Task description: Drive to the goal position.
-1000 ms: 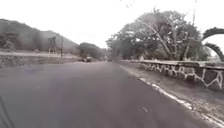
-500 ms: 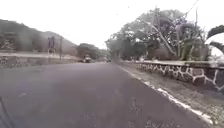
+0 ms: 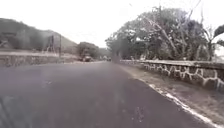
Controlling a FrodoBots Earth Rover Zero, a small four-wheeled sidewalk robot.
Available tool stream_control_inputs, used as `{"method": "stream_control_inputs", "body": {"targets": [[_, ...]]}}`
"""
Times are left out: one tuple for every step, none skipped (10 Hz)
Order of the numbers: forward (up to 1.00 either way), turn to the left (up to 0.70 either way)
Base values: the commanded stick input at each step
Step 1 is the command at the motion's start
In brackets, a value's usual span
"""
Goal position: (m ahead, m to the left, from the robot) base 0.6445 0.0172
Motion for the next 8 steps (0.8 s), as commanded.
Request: {"method": "stream_control_inputs", "body": {"targets": [[0.70,0.00],[0.70,0.00],[0.70,0.00],[0.70,0.00],[0.70,0.00],[0.70,0.00],[0.70,0.00],[0.70,0.00]]}}
